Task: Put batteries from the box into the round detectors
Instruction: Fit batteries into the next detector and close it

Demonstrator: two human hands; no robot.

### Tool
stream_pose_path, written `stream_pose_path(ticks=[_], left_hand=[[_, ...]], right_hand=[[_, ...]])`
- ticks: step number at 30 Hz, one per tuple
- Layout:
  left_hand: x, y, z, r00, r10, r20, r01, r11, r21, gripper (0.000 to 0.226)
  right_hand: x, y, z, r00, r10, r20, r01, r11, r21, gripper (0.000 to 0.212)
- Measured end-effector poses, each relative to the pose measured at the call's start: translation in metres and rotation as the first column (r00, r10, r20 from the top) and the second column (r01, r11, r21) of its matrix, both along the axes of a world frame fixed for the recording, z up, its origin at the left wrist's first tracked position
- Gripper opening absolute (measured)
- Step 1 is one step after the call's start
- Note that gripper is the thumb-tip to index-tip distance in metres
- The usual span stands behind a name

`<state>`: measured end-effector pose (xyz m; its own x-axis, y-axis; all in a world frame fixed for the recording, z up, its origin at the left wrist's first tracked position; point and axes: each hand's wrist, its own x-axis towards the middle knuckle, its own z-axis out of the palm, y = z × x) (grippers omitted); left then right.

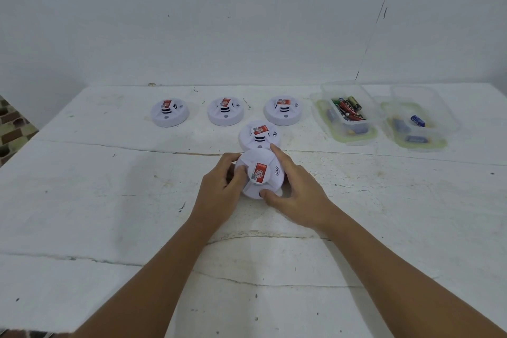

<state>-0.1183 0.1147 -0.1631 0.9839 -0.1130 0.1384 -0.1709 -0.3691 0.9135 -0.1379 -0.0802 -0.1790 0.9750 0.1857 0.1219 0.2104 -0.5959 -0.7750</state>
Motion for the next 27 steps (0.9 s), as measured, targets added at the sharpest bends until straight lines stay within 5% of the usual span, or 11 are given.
stream_pose_path(ticks=[27], left_hand=[[0.0009, 0.0010, 0.0002, 1.000, 0.006, -0.009, -0.006, 1.000, 0.012, 0.018]], right_hand=[[0.0005, 0.0008, 0.0007, 1.000, -0.002, -0.013, 0.003, 1.000, 0.025, 0.092]])
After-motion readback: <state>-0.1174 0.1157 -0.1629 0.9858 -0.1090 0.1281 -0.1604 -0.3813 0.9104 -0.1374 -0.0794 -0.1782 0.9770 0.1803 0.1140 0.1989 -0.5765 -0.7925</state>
